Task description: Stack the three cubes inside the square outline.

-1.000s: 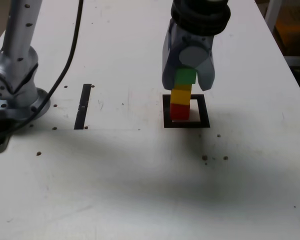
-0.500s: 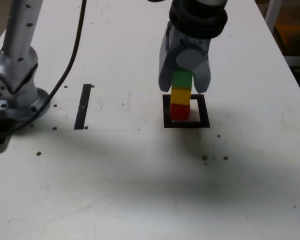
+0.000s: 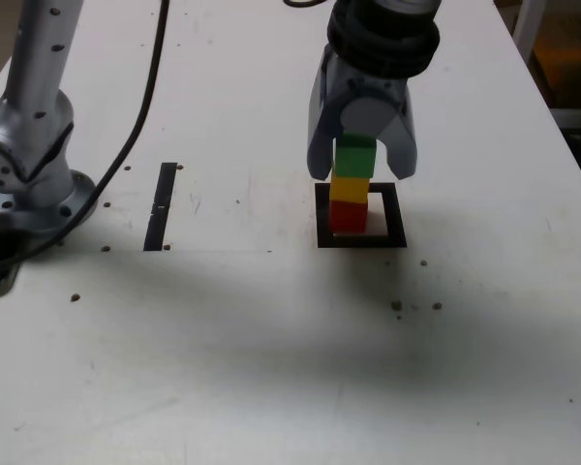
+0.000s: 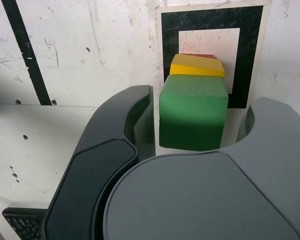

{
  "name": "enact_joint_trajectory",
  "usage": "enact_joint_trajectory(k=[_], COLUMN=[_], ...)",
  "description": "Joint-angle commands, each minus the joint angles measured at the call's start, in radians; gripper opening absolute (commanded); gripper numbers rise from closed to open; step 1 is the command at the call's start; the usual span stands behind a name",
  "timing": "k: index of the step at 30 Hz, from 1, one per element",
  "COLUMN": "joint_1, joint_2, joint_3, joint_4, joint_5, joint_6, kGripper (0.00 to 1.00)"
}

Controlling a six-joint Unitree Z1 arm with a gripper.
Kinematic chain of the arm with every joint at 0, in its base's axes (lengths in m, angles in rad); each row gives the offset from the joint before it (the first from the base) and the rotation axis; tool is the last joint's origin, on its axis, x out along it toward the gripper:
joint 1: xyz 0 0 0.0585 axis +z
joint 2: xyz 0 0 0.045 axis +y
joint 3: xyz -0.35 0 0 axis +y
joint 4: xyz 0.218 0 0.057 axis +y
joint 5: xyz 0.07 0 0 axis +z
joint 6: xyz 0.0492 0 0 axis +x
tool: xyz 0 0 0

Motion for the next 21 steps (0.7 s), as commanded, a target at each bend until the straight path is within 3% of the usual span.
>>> enact_joint_trajectory(k=[1,8,16,21], joint_1=[0.002,0.002,0.002,0.006], joint_2=[0.000,-0.057,-0.239,-0.332], joint_3=[0.002,-0.006,0.008,0.068], joint_4=[0.004,0.029,0.110,0.137], joint_5=[0.003,0.054,0.138,0.151], joint_6=[-0.002,-0.023,-0.064,-0.085], kGripper=[0.73,0.74,0.74,0.74])
